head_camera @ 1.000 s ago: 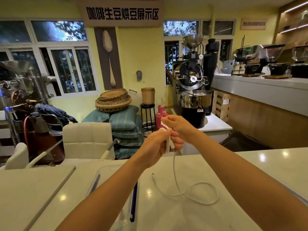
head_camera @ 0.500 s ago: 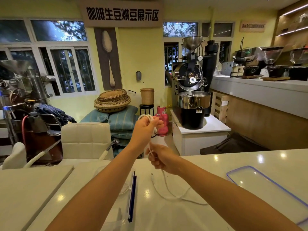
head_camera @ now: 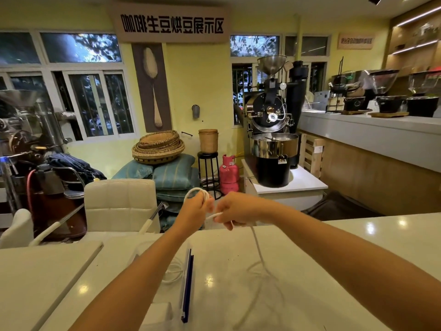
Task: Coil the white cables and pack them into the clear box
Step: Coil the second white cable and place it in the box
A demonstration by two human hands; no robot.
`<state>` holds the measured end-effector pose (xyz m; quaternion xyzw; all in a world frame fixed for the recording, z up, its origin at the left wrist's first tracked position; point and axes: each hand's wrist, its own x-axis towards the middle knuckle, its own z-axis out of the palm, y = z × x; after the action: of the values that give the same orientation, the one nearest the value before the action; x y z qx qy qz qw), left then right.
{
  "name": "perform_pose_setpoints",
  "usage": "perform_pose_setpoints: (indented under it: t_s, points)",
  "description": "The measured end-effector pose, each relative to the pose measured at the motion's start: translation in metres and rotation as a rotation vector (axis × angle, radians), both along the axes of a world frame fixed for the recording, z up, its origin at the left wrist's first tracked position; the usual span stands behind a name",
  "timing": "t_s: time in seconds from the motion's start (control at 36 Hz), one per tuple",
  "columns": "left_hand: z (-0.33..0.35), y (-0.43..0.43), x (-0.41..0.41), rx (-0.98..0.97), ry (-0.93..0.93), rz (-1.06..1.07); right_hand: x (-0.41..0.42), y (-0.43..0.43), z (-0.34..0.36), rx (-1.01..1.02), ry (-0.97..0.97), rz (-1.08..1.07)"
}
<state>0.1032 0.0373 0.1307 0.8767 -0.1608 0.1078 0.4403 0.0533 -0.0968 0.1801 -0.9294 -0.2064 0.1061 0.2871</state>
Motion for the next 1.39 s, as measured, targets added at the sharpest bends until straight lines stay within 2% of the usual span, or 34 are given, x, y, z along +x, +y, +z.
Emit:
perform_pose_setpoints:
  t_s: [0.11, 0.22, 0.36, 0.58, 0.72, 0.86, 0.97, 1.14, 1.39]
  points:
    - [-0.007, -0.010, -0.008, -0.137, 0.122, -0.079, 0.008, -0.008, 0.020, -0.090, -0.124, -0.016]
    - [-0.007, -0.018, -0.023, -0.306, 0.210, -0.173, 0.016, -0.019, 0.031, -0.022, -0.184, -0.043]
    - [-0.003, -0.025, -0.039, -0.272, 0.165, -0.264, 0.026, -0.032, 0.038, 0.085, -0.223, -0.063]
    - [0.022, -0.031, -0.055, -0.459, 0.217, -0.460, 0.035, -0.047, 0.029, 0.430, -0.108, -0.061]
    - [0.042, -0.029, -0.053, -0.545, 0.198, -0.519, 0.042, -0.045, 0.011, 0.750, 0.111, -0.030]
    - [0.060, -0.035, -0.050, -0.579, 0.156, -0.513, 0.046, -0.028, -0.007, 1.015, 0.257, -0.006]
    - [0.067, -0.042, -0.046, -0.582, 0.073, -0.463, 0.041, -0.010, -0.016, 1.129, 0.263, -0.046]
    - [0.078, -0.041, -0.027, -0.578, -0.043, -0.292, 0.033, 0.007, -0.031, 1.103, 0.390, -0.154]
    - [0.079, -0.015, 0.006, -0.198, -0.209, -0.047, 0.013, 0.011, -0.037, 0.776, 0.431, -0.122]
